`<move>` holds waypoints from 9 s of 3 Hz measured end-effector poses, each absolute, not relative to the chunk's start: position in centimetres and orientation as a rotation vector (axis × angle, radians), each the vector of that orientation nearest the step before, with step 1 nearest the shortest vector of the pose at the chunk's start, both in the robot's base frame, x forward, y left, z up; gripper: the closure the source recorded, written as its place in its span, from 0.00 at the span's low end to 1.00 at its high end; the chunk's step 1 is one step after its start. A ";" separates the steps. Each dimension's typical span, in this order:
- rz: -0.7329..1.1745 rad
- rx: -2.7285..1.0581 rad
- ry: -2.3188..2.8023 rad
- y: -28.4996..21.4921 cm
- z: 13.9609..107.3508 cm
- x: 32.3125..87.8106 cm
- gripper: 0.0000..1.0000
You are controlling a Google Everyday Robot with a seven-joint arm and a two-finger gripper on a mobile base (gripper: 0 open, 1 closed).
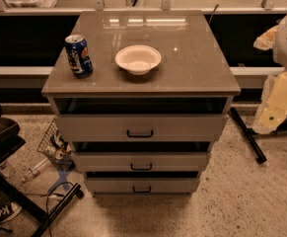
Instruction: Open top drawer
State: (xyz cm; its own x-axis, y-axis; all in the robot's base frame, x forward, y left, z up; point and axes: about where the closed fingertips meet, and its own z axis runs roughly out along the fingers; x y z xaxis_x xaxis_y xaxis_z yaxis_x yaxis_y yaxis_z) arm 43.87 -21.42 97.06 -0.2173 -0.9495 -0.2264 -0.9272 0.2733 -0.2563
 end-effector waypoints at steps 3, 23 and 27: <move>0.186 -1.587 1.837 -16.9 82.5 43.4 0.00; 0.046 -1.782 1.757 -9.0 65.8 57.8 1.00; 0.046 -1.782 1.757 -9.0 65.8 57.8 0.59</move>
Offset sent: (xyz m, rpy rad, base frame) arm 0.0231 0.0433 -0.1472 0.4169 -0.3462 0.1793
